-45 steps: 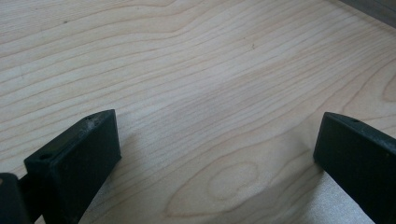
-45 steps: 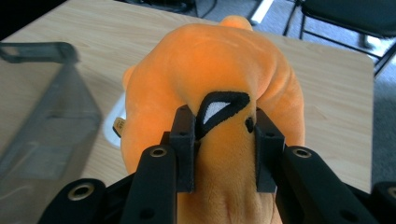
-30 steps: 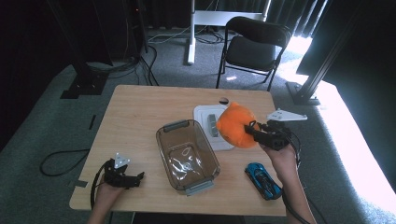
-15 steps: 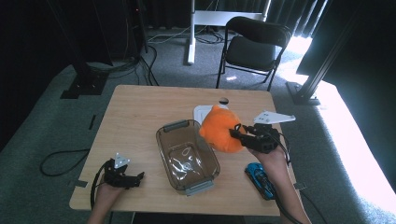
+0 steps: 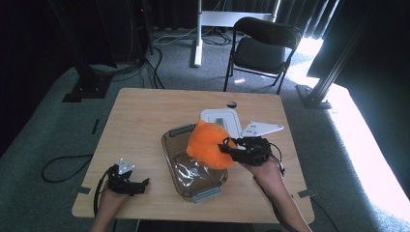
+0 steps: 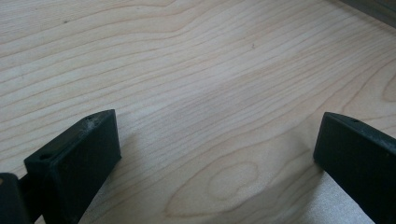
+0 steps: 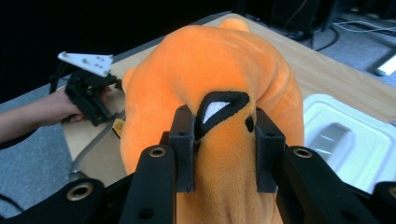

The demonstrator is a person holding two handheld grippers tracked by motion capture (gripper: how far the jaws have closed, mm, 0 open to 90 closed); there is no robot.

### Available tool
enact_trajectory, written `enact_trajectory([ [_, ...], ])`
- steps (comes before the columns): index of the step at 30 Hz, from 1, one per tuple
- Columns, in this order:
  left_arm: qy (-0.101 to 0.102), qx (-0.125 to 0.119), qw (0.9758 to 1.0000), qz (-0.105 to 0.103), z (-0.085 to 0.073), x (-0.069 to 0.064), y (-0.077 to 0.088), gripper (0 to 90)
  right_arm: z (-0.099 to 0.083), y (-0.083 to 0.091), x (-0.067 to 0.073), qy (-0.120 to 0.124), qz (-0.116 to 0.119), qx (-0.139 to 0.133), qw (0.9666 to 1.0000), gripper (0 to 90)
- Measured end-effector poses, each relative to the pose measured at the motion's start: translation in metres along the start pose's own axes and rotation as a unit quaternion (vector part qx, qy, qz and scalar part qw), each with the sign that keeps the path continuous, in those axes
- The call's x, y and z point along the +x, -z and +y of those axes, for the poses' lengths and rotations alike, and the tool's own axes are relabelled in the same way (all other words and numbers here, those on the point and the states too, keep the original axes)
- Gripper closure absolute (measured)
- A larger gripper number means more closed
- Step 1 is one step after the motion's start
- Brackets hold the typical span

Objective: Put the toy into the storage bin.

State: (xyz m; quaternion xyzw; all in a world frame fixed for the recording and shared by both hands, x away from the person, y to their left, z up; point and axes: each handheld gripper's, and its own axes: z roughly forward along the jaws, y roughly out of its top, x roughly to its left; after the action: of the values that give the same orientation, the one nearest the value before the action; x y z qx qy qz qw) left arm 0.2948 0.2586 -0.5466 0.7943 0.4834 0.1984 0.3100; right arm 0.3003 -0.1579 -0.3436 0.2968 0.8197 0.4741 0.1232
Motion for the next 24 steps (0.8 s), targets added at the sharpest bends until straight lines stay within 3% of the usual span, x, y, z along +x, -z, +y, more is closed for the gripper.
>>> enact_trajectory([
  [8,0.0,0.0,1.0,0.0,0.0,0.0,0.0,0.8,-0.007,-0.023,0.011,0.011,0.024,0.024,0.9994,67.3],
  [24,0.001,0.0,1.0,0.0,0.0,0.0,0.0,0.8,-0.024,-0.059,0.021,0.021,0.047,0.08,0.9955,66.9],
])
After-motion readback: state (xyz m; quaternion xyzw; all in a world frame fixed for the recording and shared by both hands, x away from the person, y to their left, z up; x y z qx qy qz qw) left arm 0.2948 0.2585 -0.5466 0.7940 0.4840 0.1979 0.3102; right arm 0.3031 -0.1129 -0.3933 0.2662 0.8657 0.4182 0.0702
